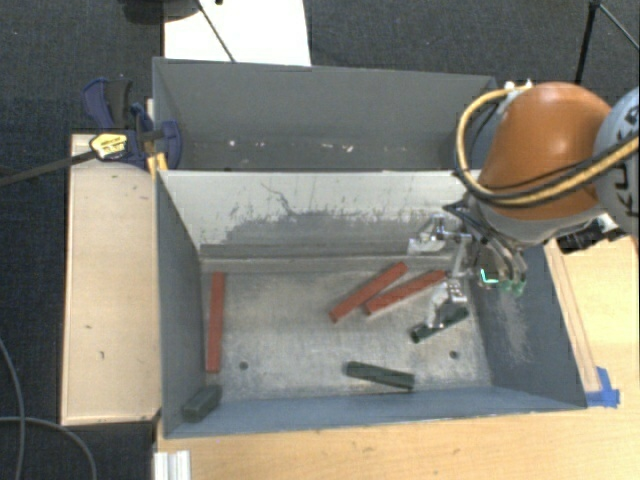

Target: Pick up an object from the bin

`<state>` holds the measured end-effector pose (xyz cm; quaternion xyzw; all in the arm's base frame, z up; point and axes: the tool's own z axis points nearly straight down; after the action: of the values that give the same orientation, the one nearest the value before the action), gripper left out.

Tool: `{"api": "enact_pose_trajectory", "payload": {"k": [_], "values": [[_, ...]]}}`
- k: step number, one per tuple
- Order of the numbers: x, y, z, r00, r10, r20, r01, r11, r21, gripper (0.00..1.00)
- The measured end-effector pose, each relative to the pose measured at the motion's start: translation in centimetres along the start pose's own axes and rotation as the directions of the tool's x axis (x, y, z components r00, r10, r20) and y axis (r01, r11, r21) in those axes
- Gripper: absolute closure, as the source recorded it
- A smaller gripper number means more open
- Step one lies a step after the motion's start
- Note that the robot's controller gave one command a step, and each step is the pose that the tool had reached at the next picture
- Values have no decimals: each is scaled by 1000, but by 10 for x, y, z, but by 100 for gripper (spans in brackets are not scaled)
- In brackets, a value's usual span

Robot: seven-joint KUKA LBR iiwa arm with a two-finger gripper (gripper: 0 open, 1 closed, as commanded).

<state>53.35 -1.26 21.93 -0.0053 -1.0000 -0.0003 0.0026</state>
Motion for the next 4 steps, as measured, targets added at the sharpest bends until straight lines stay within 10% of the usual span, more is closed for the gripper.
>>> {"api": "enact_pose_trajectory", "payload": {"k": [2, 3, 4], "values": [[-19, 13, 44, 1000, -16, 16, 16, 1000, 1, 0], [-37, -2, 135, 998, 52, 36, -52, 999, -1, 100], [-37, -2, 136, 998, 51, 35, -51, 999, -1, 100]]}}
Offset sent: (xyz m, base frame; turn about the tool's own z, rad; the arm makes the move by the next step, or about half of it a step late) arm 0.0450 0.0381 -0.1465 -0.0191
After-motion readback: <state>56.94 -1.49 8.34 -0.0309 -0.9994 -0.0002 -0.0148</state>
